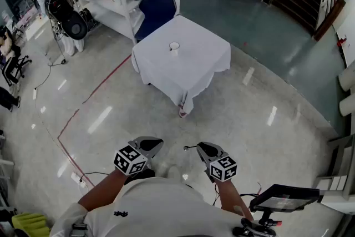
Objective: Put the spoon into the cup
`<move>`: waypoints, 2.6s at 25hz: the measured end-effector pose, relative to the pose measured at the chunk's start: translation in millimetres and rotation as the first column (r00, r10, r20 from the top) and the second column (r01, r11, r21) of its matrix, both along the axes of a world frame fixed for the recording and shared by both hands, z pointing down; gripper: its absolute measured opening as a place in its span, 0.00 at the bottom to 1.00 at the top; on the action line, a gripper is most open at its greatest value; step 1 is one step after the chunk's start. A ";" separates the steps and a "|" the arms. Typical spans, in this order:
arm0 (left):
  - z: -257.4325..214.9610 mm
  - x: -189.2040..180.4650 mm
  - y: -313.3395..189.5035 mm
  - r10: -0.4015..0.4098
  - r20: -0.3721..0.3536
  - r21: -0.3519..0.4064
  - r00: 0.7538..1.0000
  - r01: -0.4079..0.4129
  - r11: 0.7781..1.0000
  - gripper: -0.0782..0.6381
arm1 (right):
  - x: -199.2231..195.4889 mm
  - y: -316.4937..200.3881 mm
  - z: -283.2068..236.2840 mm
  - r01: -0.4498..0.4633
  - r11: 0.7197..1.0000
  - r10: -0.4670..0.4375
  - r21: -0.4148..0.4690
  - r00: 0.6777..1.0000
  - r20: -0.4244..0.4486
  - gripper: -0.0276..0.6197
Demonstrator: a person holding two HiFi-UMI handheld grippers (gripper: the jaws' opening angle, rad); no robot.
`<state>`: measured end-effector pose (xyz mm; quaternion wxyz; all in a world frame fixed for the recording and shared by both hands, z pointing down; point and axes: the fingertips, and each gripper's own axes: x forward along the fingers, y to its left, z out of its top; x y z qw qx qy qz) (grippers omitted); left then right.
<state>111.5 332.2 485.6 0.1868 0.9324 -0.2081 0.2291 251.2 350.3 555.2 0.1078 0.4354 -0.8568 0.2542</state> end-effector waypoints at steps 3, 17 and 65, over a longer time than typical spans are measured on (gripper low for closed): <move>-7.5 11.6 0.8 0.010 -0.009 0.027 1.000 -0.009 1.000 0.12 | 4.4 -1.5 -2.0 0.006 1.000 -0.006 0.013 1.000 0.000 0.12; 8.0 -64.7 -28.9 -0.189 -0.050 -0.012 0.981 0.189 0.982 0.12 | -48.6 -67.9 -11.2 0.136 0.991 -0.136 0.016 0.991 0.014 0.12; -29.1 -136.7 -567.0 -0.337 -0.058 0.043 0.940 0.340 0.939 0.12 | -22.6 -756.2 60.7 -0.098 0.991 0.096 -0.091 0.995 -0.028 0.12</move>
